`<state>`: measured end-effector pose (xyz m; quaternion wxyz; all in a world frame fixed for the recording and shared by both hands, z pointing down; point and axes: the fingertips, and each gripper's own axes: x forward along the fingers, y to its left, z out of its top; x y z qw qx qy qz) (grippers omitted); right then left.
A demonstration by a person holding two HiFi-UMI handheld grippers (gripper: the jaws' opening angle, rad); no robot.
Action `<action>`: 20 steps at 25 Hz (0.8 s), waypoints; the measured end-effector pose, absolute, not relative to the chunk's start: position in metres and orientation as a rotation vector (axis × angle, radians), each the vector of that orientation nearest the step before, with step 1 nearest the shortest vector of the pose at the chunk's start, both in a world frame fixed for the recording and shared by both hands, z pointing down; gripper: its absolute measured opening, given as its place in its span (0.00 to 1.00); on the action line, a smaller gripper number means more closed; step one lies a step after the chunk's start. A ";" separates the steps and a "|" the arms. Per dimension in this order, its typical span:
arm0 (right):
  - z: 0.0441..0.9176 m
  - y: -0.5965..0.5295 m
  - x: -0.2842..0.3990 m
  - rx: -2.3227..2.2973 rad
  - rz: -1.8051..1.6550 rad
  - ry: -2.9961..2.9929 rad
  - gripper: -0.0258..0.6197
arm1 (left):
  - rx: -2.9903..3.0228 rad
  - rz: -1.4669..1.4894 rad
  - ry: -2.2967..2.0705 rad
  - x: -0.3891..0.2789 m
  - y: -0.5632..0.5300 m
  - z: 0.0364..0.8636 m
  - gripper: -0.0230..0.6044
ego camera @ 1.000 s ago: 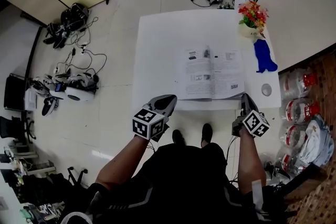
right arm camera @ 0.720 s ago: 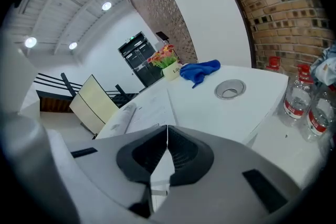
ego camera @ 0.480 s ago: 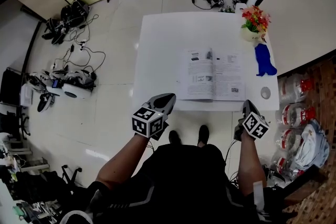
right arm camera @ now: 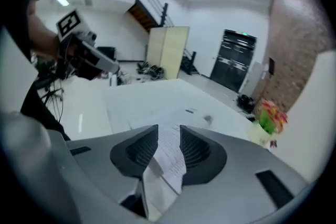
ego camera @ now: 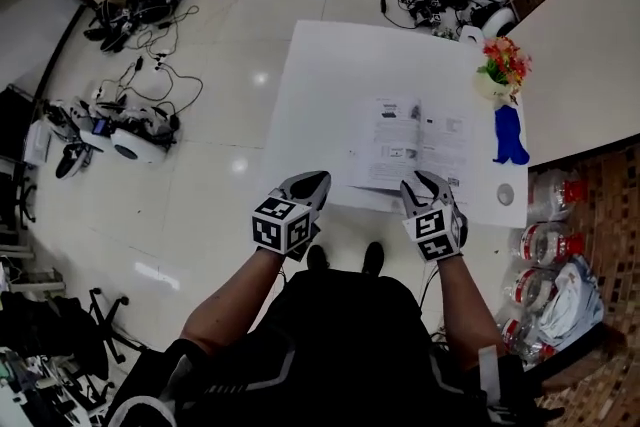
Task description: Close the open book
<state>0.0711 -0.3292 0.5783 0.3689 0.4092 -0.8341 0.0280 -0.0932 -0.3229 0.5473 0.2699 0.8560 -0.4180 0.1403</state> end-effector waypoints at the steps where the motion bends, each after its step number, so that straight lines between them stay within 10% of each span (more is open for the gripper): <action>1: 0.586 -0.328 0.055 0.953 0.008 -2.112 0.18 | 2.289 0.375 -1.148 -0.101 -0.321 0.550 0.03; 20: 0.691 -0.320 -0.005 0.349 -0.583 -1.684 0.23 | 2.155 0.341 -1.258 -0.153 -0.291 0.573 0.03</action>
